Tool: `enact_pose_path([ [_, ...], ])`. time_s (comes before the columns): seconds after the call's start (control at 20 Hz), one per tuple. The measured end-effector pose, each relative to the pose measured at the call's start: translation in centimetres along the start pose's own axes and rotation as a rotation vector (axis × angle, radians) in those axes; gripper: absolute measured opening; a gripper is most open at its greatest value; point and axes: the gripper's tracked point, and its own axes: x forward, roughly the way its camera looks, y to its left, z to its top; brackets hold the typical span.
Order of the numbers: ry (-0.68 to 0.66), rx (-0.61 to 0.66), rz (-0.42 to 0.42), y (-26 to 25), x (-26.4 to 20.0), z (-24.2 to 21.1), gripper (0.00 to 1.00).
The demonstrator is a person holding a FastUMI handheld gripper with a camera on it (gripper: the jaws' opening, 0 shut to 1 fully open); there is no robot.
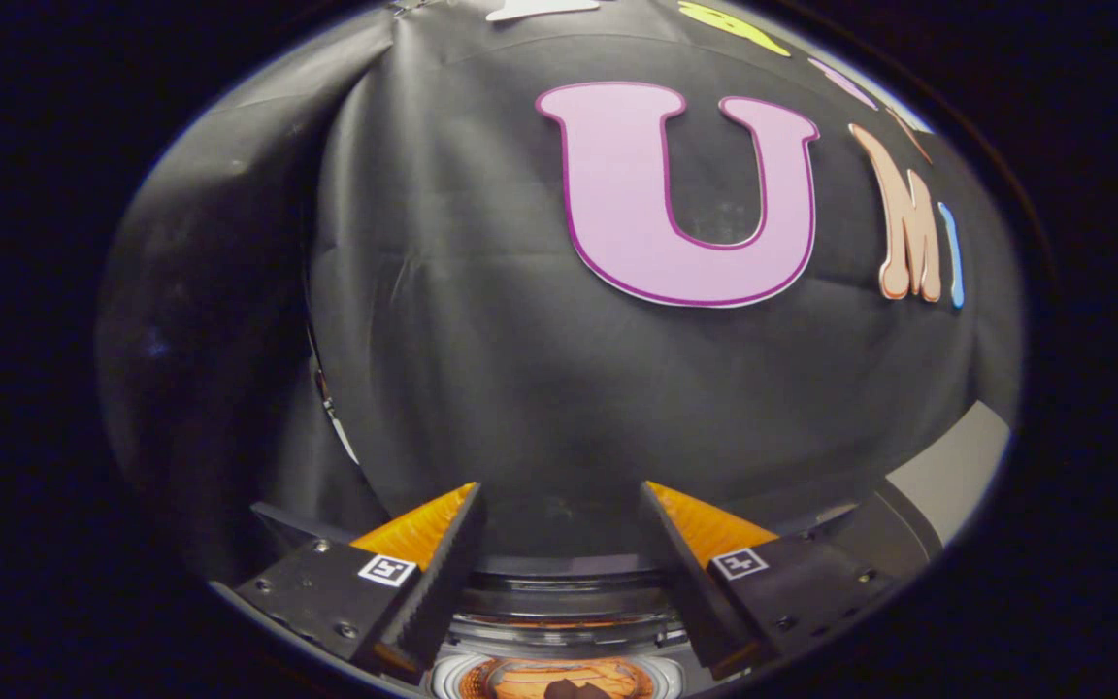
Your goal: Put the clothes into the washing machine and then close the washing machine lid.
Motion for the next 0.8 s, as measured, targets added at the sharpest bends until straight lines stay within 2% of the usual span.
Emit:
enact_pose_path([
  [0.8, 0.01, -0.001, 0.038, -0.06, -0.41, 0.06, 0.95],
])
